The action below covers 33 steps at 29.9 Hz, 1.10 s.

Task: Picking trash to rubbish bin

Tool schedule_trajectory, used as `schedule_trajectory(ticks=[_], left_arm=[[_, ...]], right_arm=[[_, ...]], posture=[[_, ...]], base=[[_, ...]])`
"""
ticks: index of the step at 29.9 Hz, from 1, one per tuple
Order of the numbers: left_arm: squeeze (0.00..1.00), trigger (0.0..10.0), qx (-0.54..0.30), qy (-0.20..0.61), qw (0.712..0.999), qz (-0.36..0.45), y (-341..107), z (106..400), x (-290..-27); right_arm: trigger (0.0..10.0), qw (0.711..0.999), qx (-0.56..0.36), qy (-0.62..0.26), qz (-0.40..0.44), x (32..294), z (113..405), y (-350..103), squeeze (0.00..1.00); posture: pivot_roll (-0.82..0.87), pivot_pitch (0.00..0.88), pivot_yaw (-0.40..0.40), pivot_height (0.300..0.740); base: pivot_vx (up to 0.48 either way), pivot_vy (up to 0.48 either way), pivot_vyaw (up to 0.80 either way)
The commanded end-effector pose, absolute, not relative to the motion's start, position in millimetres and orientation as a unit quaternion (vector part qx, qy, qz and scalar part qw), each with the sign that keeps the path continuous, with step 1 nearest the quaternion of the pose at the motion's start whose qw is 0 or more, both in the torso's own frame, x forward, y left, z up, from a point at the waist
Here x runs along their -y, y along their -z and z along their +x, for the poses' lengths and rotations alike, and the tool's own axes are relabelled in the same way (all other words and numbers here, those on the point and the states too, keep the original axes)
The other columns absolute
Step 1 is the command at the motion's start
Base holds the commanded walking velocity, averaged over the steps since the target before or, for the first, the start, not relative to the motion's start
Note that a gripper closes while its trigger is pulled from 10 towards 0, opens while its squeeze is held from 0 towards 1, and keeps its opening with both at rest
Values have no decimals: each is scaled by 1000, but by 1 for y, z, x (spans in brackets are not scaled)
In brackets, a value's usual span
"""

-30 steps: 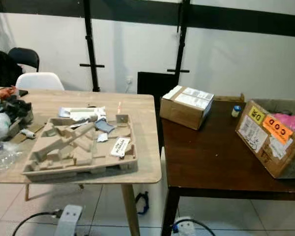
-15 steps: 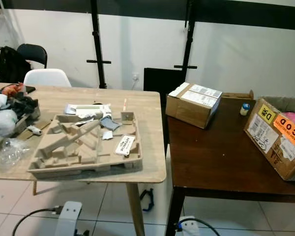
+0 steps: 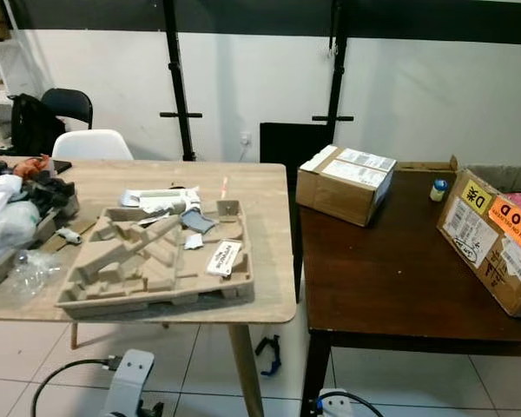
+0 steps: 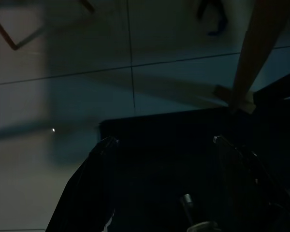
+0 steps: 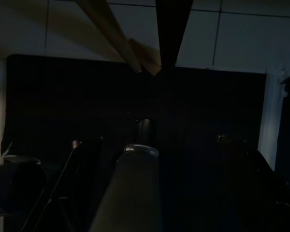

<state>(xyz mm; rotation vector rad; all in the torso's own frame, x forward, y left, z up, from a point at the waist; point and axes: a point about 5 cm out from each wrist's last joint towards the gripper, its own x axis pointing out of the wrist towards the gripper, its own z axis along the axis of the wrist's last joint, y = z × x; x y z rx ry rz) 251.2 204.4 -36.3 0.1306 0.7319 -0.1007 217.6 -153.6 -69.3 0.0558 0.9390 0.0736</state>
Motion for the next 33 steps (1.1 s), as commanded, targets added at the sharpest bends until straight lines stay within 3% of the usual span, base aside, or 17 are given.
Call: schedule_trajectory(ticks=[1, 13, 29, 33], left_arm=[[0, 10000, -371, 42, 926, 58, 43, 243, -205], [0, 10000, -368, 44, 928, 46, 44, 243, -198], [0, 10000, -357, 68, 930, 59, 39, 251, -191], [0, 10000, -359, 74, 928, 67, 39, 252, -189]], right_arm=[[10000, 892, -450, -38, 21, 154, 221, 67, 0], [10000, 893, -449, -41, 11, 159, 223, 66, 0], [10000, 891, -453, -35, 10, 163, 219, 68, 0], [10000, 891, -453, -32, 8, 167, 219, 68, 0]], posture=[[96, 20, -32, 740], [96, 22, -49, 740], [81, 18, -48, 740], [77, 16, -49, 740]], base=[[0, 0, 0], [0, 390, 0], [0, 0, 0], [0, -386, 0]])
